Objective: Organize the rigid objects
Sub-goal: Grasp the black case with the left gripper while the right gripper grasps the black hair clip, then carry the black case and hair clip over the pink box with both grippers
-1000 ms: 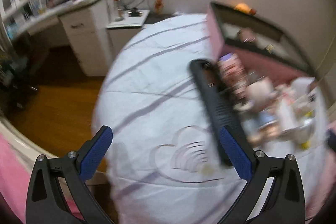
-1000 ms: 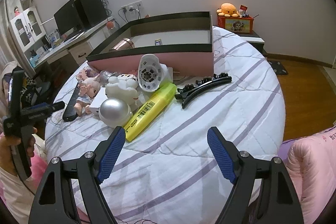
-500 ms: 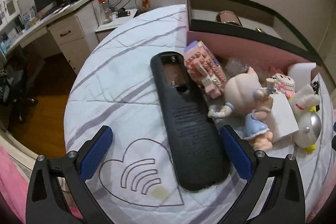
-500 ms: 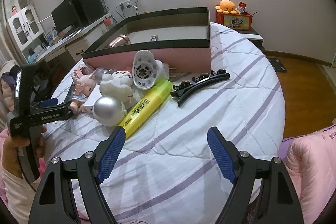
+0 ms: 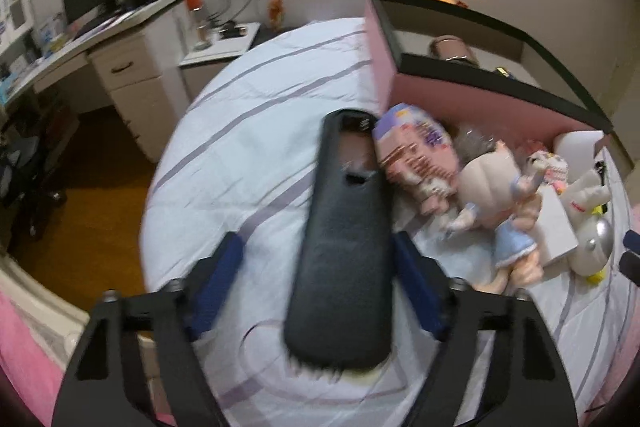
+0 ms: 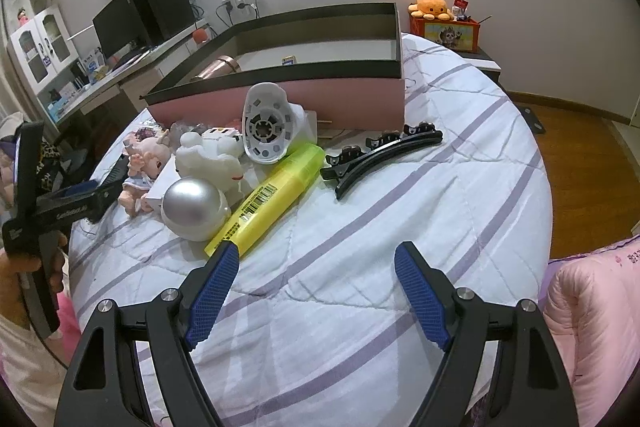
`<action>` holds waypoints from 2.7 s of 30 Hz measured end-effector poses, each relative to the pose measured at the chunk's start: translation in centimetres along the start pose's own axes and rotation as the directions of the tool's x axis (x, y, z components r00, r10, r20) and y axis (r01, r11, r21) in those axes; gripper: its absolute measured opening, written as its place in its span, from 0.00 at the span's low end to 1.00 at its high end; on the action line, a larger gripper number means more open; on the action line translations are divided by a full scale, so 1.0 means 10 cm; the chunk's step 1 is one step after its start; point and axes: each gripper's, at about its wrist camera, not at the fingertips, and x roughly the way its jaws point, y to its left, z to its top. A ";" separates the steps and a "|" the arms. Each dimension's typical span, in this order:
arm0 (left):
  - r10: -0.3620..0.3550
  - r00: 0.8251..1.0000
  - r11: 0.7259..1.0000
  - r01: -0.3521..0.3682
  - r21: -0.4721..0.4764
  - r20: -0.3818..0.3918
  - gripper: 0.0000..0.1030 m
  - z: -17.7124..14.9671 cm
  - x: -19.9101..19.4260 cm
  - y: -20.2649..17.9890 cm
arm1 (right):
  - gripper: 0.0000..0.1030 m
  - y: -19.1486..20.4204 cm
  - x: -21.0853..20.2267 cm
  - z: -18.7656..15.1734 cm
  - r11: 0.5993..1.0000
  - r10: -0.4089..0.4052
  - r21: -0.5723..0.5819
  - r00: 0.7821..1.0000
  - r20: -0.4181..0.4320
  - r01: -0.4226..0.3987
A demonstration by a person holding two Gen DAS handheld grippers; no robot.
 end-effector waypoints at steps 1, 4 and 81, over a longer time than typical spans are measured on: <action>-0.006 1.000 1.000 0.006 0.012 0.001 0.64 0.03 0.02 -0.02 | 0.79 -0.01 0.00 0.00 1.000 -0.003 0.000 1.000 -0.001 0.003; -0.023 1.000 0.999 0.023 0.029 0.008 0.58 0.10 0.06 -0.06 | 0.79 -0.04 -0.01 0.01 1.000 -0.007 0.012 1.000 0.004 0.007; -0.143 0.989 0.989 0.144 -0.037 0.033 0.43 -0.17 -0.16 0.02 | 0.19 -0.45 0.45 0.46 0.982 -0.180 0.061 0.984 0.002 0.179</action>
